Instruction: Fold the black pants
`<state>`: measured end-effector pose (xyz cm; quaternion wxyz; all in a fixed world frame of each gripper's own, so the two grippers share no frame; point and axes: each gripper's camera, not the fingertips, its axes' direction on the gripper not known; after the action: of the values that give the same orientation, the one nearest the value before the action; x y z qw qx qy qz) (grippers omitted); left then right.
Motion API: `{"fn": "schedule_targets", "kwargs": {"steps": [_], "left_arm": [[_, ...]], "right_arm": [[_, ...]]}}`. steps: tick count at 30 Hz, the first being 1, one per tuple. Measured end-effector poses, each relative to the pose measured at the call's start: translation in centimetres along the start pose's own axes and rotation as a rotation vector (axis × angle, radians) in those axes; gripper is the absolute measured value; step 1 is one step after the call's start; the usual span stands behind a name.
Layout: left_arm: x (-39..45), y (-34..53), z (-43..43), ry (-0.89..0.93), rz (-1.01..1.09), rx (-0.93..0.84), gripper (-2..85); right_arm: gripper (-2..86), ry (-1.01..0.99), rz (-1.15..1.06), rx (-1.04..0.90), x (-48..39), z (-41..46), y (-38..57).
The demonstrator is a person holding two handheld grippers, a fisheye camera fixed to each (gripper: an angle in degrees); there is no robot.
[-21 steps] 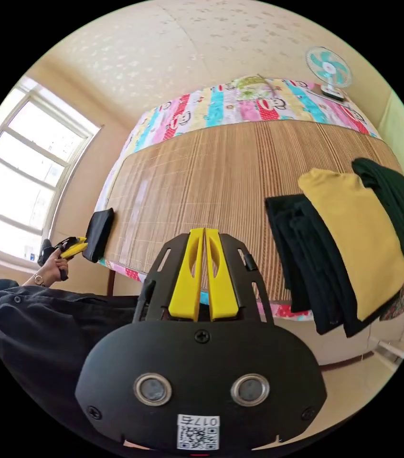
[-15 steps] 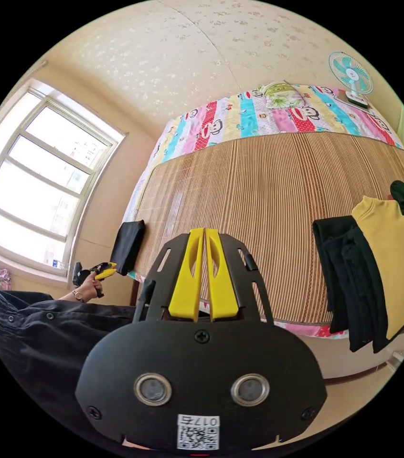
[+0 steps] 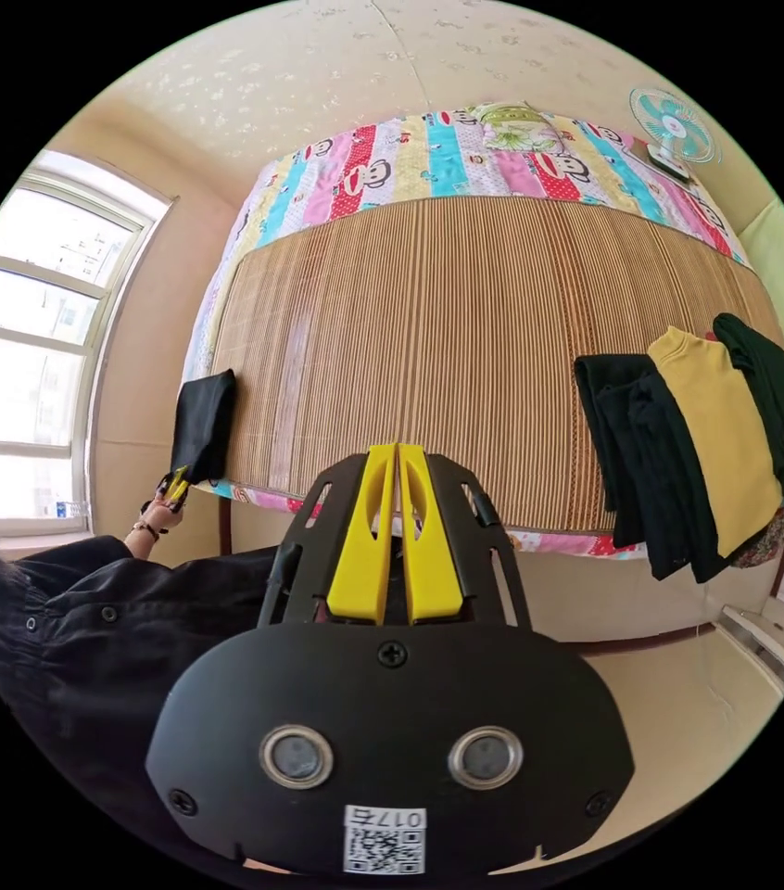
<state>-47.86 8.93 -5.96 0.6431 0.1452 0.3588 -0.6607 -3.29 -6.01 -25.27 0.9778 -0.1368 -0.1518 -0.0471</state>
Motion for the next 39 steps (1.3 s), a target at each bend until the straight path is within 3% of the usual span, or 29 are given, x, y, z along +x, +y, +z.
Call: {"fn": "schedule_targets", "kwargs": {"steps": [2,4,6,10,12,14,16,19,21,24,28,32,33,35,37,39], "left_arm": [[4.0,1.5,1.9,0.148,0.182,-0.094,5.9],[9.1,4.0,5.4,0.13,0.407,-0.267,5.7],[14.4,9.1,11.6,0.085,0.678,-0.586,5.4],[16.2,18.3,18.4,0.118,0.88,-1.012,5.1],[15.1,23.7,21.2,-0.004,1.014,-1.353,5.6],[14.1,25.1,21.3,-0.015,1.046,-1.455,5.5],[13.5,23.3,20.5,0.059,0.957,-1.399,5.3],[12.4,16.9,19.5,0.093,0.771,-1.177,7.5],[11.1,11.2,19.9,-0.018,0.64,-0.947,10.0],[10.4,6.5,23.0,-0.13,0.546,-0.772,14.1],[10.4,5.2,30.6,-0.314,0.557,-0.714,15.1],[6.4,7.8,39.7,-0.725,0.631,-0.805,12.1],[5.7,8.1,39.6,-0.79,0.651,-0.729,8.5],[4.6,7.1,38.8,-0.721,0.532,-0.702,4.5],[3.1,5.6,37.4,-0.498,0.4,-0.735,1.5],[2.3,4.4,34.3,-0.12,0.413,-0.811,-0.3]], "right_arm": [[0.5,-0.023,0.026,0.008,-0.6,0.1,0.1],[0.4,-0.032,0.017,0.003,-1.4,0.3,0.0],[0.4,-0.011,-0.012,-0.003,-2.5,0.6,-0.4],[0.4,0.036,-0.1,-0.003,-5.0,1.0,-1.9],[0.4,0.044,-0.149,0.006,-6.0,0.8,-2.2],[0.4,0.07,-0.203,0.007,-6.6,0.6,-2.3],[0.4,0.101,-0.214,0.001,-6.5,0.7,-2.1],[0.4,0.094,-0.183,-0.006,-5.4,1.0,-1.5],[0.4,0.081,-0.164,-0.013,-4.5,1.4,-1.1],[0.4,0.078,-0.149,-0.053,-3.4,2.4,-0.7],[0.5,0.058,-0.132,-0.087,-2.0,3.3,-0.5],[0.5,0.045,-0.135,-0.119,-0.4,3.7,-0.3],[0.5,0.049,-0.137,-0.124,-0.1,3.8,-0.3],[0.5,0.06,-0.138,-0.127,1.3,3.7,0.0],[0.4,0.047,-0.132,-0.111,2.7,3.5,0.5],[0.4,0.026,-0.12,-0.093,4.6,3.2,1.0]]}}
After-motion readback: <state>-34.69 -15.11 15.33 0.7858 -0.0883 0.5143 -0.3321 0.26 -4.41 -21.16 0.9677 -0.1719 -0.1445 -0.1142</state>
